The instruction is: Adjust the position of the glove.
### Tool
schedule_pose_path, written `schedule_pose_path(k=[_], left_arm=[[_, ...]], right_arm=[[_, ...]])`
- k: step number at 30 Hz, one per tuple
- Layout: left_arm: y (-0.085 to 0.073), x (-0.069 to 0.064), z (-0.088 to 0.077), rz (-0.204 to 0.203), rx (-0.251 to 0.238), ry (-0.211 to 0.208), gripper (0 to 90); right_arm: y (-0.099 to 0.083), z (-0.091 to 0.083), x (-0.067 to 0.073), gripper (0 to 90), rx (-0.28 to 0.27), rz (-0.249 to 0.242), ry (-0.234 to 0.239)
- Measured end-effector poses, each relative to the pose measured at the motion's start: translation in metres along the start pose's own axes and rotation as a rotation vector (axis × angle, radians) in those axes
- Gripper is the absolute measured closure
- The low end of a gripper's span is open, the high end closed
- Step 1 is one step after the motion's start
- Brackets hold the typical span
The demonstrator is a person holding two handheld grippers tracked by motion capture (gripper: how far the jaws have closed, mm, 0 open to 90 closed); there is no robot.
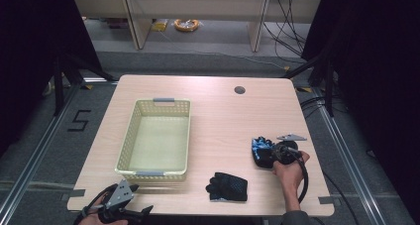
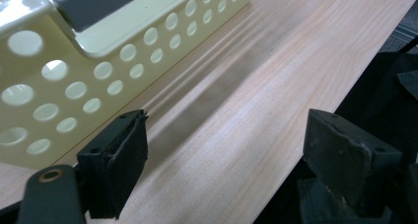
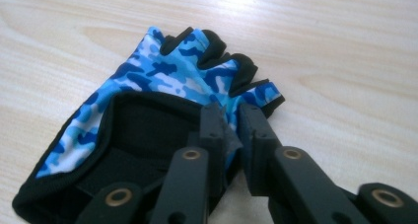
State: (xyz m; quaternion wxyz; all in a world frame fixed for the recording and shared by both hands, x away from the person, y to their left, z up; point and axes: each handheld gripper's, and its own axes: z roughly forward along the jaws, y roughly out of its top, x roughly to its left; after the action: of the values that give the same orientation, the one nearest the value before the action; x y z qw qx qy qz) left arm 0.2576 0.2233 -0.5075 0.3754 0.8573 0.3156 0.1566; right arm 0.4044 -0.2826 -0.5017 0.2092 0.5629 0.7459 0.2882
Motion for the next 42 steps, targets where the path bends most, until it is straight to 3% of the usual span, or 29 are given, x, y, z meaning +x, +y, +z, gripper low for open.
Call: schedule_pose_path(k=[1, 2, 5, 6, 7, 9, 10, 11, 12, 14, 16, 18, 19, 20, 21, 23, 26, 27, 28, 29, 30, 31, 32, 33, 34, 36, 38, 39, 42], left_arm=[[0.000, 0.000, 0.000, -0.001, 0.001, -0.001, 16.6], [0.000, 0.000, 0.000, -0.001, 0.000, -0.001, 16.6], [0.001, 0.001, -0.001, 0.008, -0.006, 0.000, 16.7], [0.000, -0.001, 0.000, -0.023, -0.004, -0.004, 16.6], [0.000, -0.001, 0.000, -0.024, -0.005, 0.000, 16.6], [0.001, 0.001, -0.001, 0.011, -0.011, -0.001, 16.7], [0.000, -0.001, -0.001, -0.019, -0.011, -0.004, 16.7], [0.000, -0.001, -0.001, -0.019, -0.011, -0.004, 16.7], [0.000, 0.000, -0.001, -0.013, -0.005, -0.007, 16.6], [0.001, 0.000, -0.001, -0.010, -0.020, -0.003, 16.7], [0.001, 0.000, -0.001, -0.012, -0.023, -0.018, 16.7], [0.003, 0.001, -0.001, -0.002, -0.027, -0.009, 16.8], [0.003, -0.001, -0.001, -0.045, -0.035, -0.015, 17.0], [0.004, -0.001, -0.001, -0.037, -0.033, -0.023, 17.1], [0.007, 0.000, -0.002, -0.006, -0.025, -0.020, 17.2], [0.009, -0.008, 0.002, -0.061, -0.064, -0.045, 17.1], [0.016, -0.013, 0.005, -0.025, -0.050, -0.055, 17.1], [0.020, -0.013, 0.007, 0.013, -0.040, -0.059, 17.1], [0.022, -0.017, 0.010, -0.008, -0.038, -0.068, 17.1], [0.025, -0.020, 0.013, -0.012, -0.044, -0.079, 17.1], [0.028, -0.020, 0.015, 0.020, -0.041, -0.083, 17.1], [0.031, -0.023, 0.018, 0.017, -0.032, -0.084, 17.1], [0.034, -0.025, 0.021, 0.028, -0.031, -0.093, 17.1], [0.036, -0.028, 0.023, 0.027, -0.034, -0.102, 17.2], [0.039, -0.031, 0.026, 0.020, -0.040, -0.112, 17.3], [0.044, -0.035, 0.029, 0.045, -0.030, -0.123, 17.3], [0.048, -0.039, 0.033, 0.051, -0.032, -0.131, 17.4], [0.051, -0.040, 0.035, 0.076, -0.024, -0.131, 17.4], [0.058, -0.046, 0.040, 0.082, -0.029, -0.151, 18.1]], right_arm=[[0.000, 0.000, 0.000, 83.1, 0.000, 0.000, 0.000], [0.002, -0.001, -0.002, 84.1, -0.005, -0.045, 0.015], [0.004, -0.002, -0.003, 84.6, -0.026, -0.051, 0.037], [0.007, -0.007, -0.003, 85.0, -0.049, -0.079, 0.069], [0.008, -0.007, -0.003, 85.1, -0.077, -0.083, 0.080], [0.012, -0.014, 0.000, 85.3, -0.087, -0.100, 0.107], [0.014, -0.017, 0.001, 85.4, -0.109, -0.125, 0.107], [0.014, -0.017, 0.001, 85.4, -0.109, -0.125, 0.107], [0.020, -0.026, 0.005, 85.5, -0.131, -0.166, 0.137], [0.021, -0.030, 0.008, 85.5, -0.144, -0.163, 0.146], [0.027, -0.041, 0.009, 85.6, -0.169, -0.216, 0.178], [0.028, -0.048, 0.011, 85.6, -0.181, -0.231, 0.212], [0.028, -0.049, 0.012, 85.6, -0.191, -0.232, 0.237], [0.027, -0.053, 0.016, 85.6, -0.175, -0.213, 0.260], [0.027, -0.055, 0.017, 85.6, -0.192, -0.238, 0.276], [0.026, -0.059, 0.020, 85.6, -0.199, -0.268, 0.314], [0.024, -0.064, 0.026, 85.6, -0.216, -0.314, 0.368], [0.024, -0.065, 0.027, 85.6, -0.217, -0.332, 0.395], [0.023, -0.067, 0.030, 85.6, -0.209, -0.325, 0.415], [0.023, -0.067, 0.031, 85.6, -0.213, -0.352, 0.449], [0.023, -0.067, 0.033, 85.6, -0.225, -0.367, 0.464], [0.022, -0.068, 0.036, 85.6, -0.218, -0.360, 0.485], [0.023, -0.067, 0.036, 85.6, -0.221, -0.394, 0.509], [0.022, -0.069, 0.040, 85.6, -0.199, -0.384, 0.532], [0.023, -0.068, 0.041, 85.6, -0.204, -0.420, 0.553], [0.024, -0.066, 0.044, 85.6, -0.202, -0.469, 0.605], [0.023, -0.066, 0.049, 85.6, -0.183, -0.476, 0.643], [0.023, -0.065, 0.051, 85.6, -0.185, -0.499, 0.664], [0.021, -0.061, 0.057, 85.5, -0.153, -0.505, 0.706]])
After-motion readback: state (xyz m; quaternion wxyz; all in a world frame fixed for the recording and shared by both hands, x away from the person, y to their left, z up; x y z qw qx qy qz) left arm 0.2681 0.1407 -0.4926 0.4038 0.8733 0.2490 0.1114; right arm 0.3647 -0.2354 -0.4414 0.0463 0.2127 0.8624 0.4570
